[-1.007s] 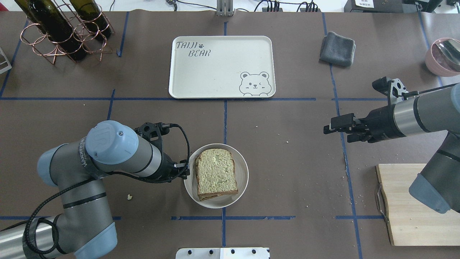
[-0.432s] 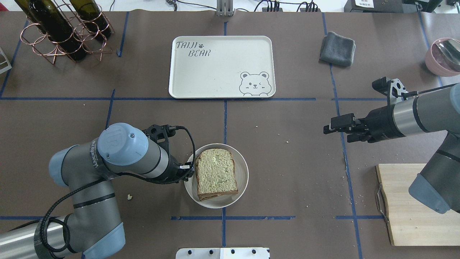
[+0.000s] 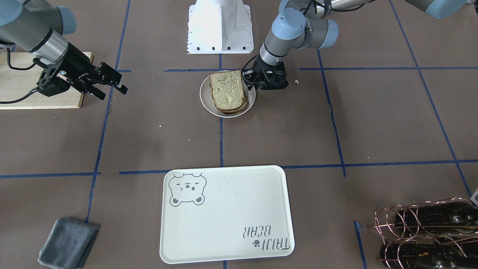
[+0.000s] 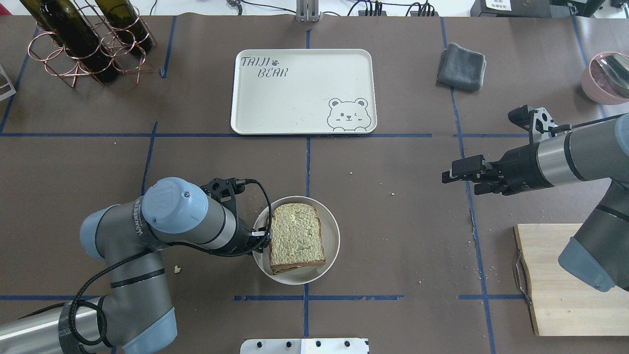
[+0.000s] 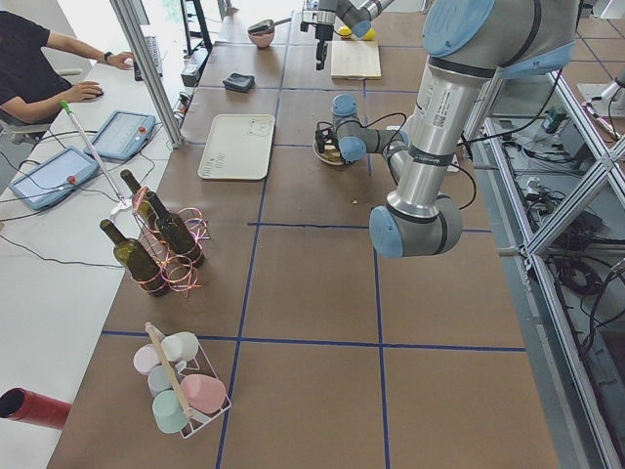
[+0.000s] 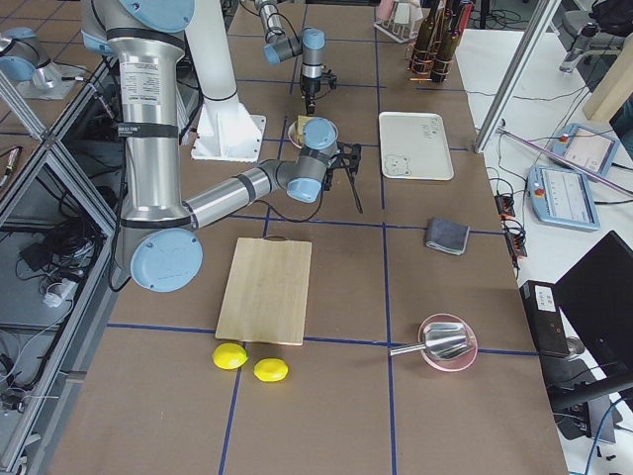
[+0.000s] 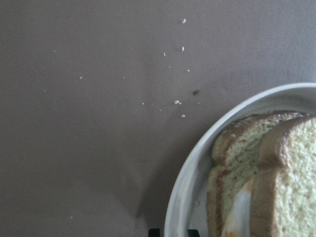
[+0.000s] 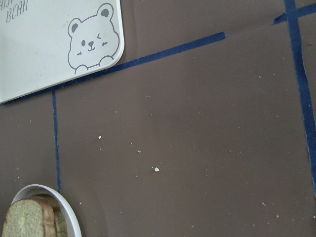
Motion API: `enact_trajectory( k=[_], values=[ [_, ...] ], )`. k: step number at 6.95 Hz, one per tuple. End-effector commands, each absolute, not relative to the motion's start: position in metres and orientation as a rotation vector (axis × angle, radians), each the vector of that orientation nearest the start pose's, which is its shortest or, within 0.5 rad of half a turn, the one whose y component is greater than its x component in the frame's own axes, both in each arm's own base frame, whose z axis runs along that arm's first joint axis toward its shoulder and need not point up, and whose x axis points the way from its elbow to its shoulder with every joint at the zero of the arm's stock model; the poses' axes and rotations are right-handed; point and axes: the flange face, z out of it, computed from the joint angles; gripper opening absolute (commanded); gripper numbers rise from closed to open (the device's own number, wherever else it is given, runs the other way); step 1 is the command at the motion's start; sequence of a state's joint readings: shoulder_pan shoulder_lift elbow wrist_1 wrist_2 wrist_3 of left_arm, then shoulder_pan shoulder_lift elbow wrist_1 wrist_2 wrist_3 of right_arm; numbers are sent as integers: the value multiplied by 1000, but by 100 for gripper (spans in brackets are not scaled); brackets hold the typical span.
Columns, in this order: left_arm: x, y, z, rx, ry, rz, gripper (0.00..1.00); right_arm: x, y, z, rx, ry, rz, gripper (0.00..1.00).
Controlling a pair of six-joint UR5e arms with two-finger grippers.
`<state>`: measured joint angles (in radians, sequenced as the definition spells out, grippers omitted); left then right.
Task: Make sandwich and place on tray
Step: 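Grasp the rim of the white plate with the left gripper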
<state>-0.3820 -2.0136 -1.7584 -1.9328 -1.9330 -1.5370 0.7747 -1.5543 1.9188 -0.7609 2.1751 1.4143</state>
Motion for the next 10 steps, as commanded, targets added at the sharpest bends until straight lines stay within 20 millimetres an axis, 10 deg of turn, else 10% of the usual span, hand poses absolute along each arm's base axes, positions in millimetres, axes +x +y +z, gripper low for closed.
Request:
enact_trajectory(
  k=[1, 4, 5, 10],
  values=[
    [557, -319, 289, -131, 1018, -124, 22, -295, -396, 388, 34, -1248, 182, 100],
    [559, -319, 288, -129, 1034, -120, 17, -295, -396, 387, 35, -1250, 181, 100],
    [555, -318, 281, -125, 1049, -117, 0, -295, -396, 387, 35, -1250, 181, 100],
    [536, -318, 229, -278, 1219, -375, 0, -280, -390, 398, 22, -1236, 195, 100]
  ],
)
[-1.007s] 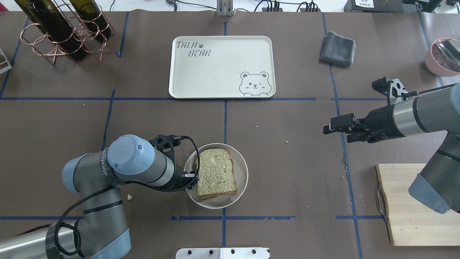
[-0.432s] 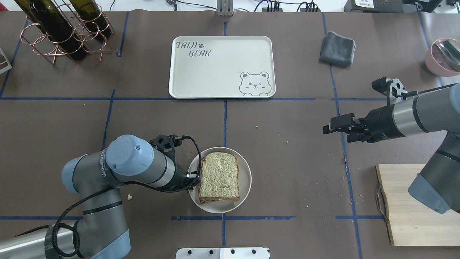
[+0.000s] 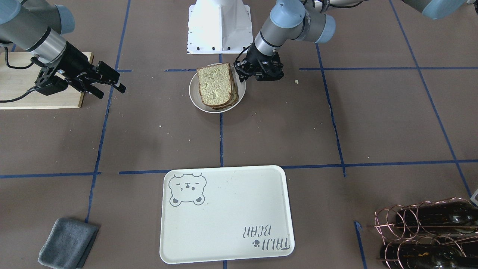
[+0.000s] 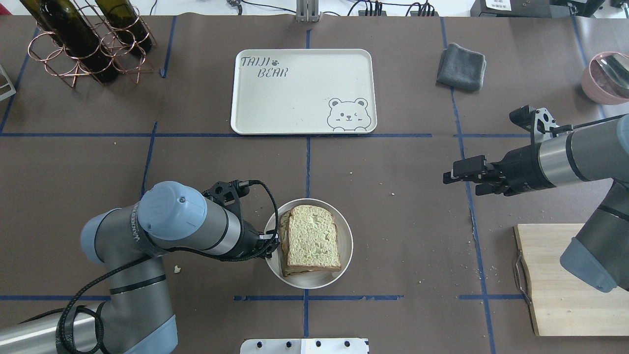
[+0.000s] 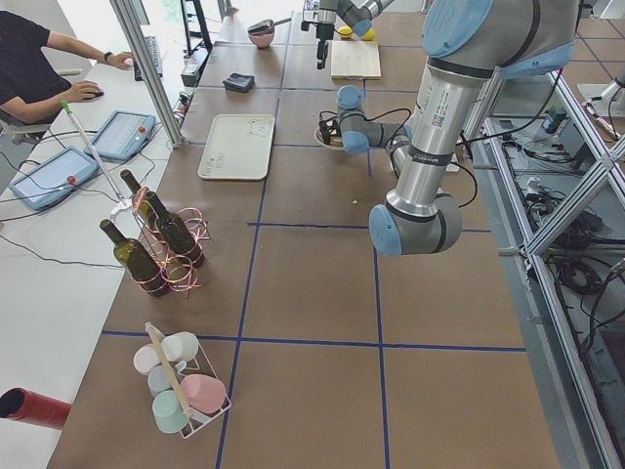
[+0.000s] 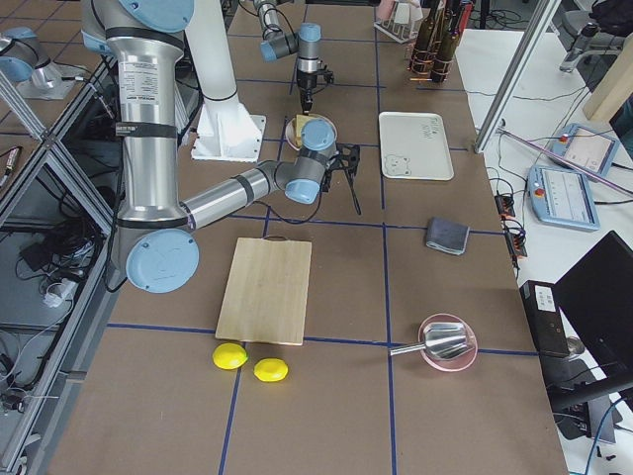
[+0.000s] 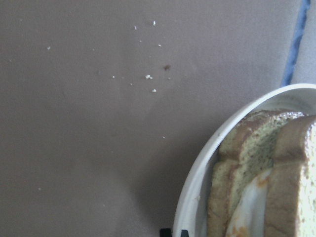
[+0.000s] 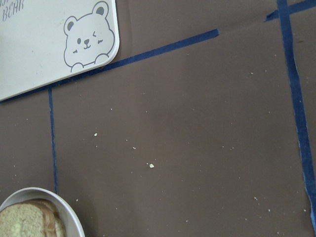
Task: Make sandwich and place on tray
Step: 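Carry the plate with the left gripper onto the bear tray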
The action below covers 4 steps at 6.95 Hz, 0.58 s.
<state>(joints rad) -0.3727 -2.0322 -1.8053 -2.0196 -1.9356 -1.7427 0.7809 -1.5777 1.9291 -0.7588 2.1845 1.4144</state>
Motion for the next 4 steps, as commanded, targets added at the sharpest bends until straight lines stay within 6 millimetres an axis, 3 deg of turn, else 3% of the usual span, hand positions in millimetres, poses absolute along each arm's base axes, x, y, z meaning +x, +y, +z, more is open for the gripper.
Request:
enact_trajectory(
  k=[1, 4],
  values=[
    [532, -331, 221, -349, 1225, -514, 0, -266, -389, 408, 14, -1221, 217, 100],
    [568, -404, 187, -336, 1233, -843, 0, -237, -396, 413, -3, -1228, 246, 100]
  ],
)
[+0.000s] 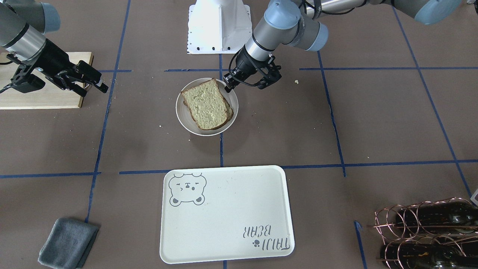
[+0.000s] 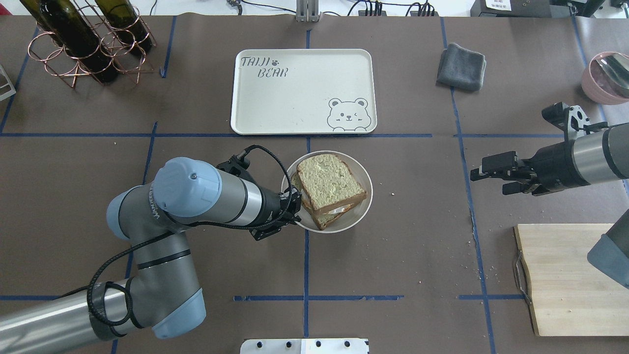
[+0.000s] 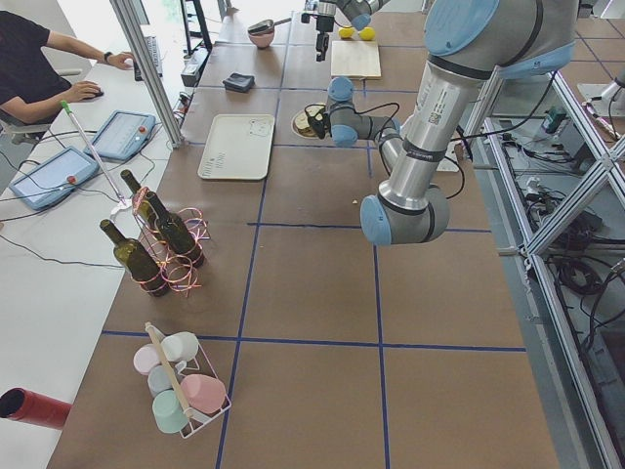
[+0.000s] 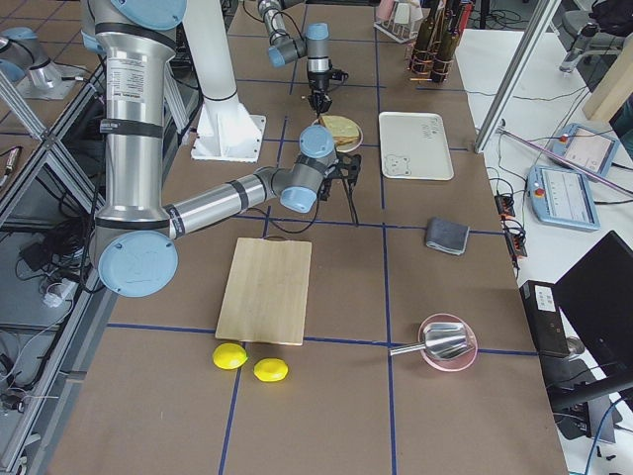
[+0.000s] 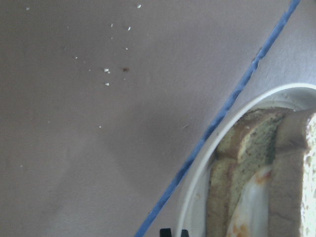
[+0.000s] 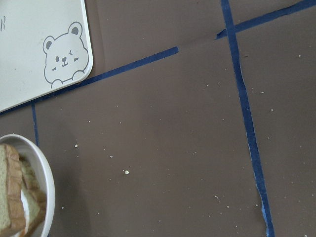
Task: Make sandwich and place on tray
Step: 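Carry the plate with the left gripper onto the bear tray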
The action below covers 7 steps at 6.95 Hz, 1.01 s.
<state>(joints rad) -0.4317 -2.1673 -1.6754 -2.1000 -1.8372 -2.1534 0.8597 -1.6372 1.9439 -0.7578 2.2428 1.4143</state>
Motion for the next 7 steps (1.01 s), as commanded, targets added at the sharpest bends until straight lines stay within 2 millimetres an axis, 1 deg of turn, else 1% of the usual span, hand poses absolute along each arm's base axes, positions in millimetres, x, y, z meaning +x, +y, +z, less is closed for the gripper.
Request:
enact_trajectory(
  k=[1, 2, 3, 4, 5, 6, 7],
  values=[
    [580, -445, 174, -370, 1226, -978, 0, -237, -396, 413, -2, -1228, 247, 100],
    [593, -486, 170, -331, 1258, -1123, 0, -236, -395, 412, -1, -1229, 247, 100],
    [597, -512, 188, -319, 1273, -1193, 0, -235, -395, 410, 4, -1234, 245, 100],
    [601, -538, 196, -297, 1247, -1225, 0, -235, -395, 410, 4, -1232, 247, 100],
    [602, -556, 212, -273, 1237, -1232, 0, -235, -395, 410, 4, -1233, 245, 100],
    [602, -567, 230, -221, 1239, -1181, 0, -236, -394, 409, 4, -1234, 243, 100],
    [601, -574, 238, -213, 1250, -1178, 0, -236, -394, 409, 4, -1234, 243, 100]
  ],
)
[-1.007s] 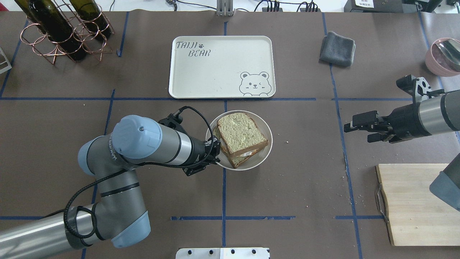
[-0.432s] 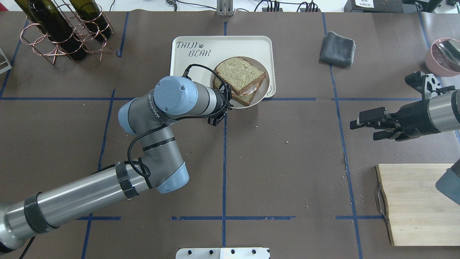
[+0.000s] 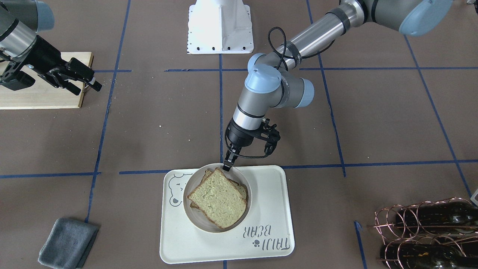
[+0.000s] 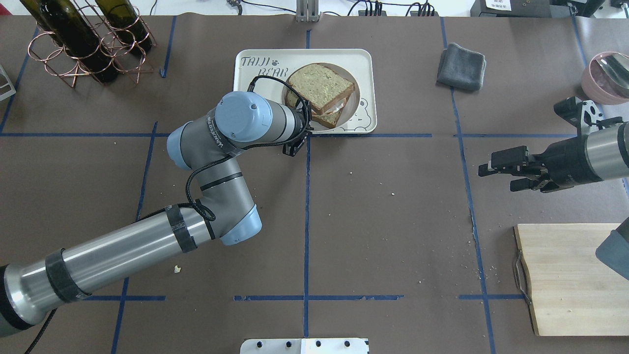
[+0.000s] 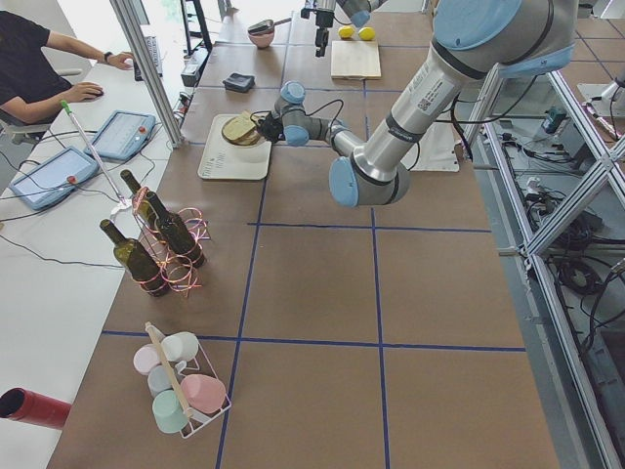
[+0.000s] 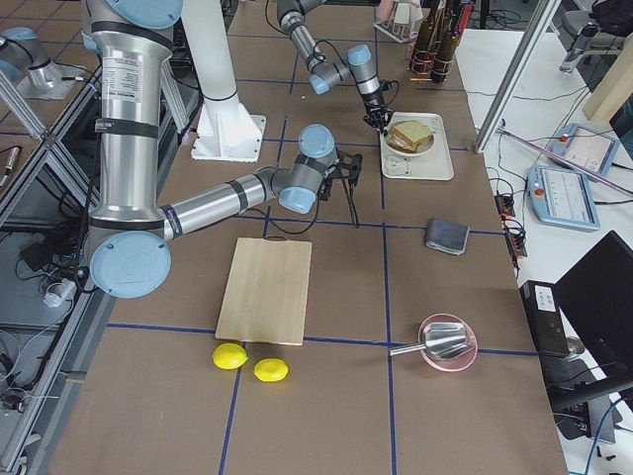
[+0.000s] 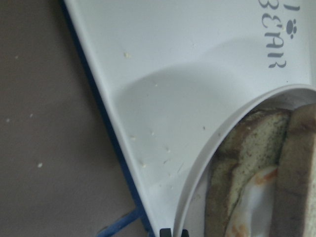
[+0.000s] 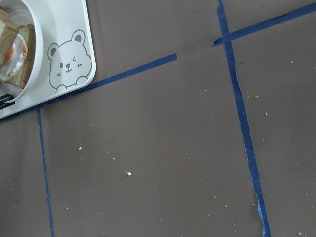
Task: Make sandwich and place on tray
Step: 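Carry the plate with the left gripper onto the bear tray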
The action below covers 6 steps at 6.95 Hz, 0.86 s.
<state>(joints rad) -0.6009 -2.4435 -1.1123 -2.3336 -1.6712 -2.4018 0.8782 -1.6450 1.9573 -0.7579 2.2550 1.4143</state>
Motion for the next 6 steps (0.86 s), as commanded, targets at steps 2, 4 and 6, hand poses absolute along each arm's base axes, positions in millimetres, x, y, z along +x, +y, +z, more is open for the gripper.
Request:
enact_trajectory(
  k=[2, 4, 6],
  values=[
    [604, -575, 245, -210, 1260, -1167, 0, -237, -395, 410, 2, -1232, 244, 100],
    [603, -575, 244, -178, 1261, -1125, 28, -237, -395, 410, 2, -1232, 244, 100],
    [601, -574, 240, -171, 1268, -1101, 31, -237, -395, 409, 3, -1233, 243, 100]
  ],
)
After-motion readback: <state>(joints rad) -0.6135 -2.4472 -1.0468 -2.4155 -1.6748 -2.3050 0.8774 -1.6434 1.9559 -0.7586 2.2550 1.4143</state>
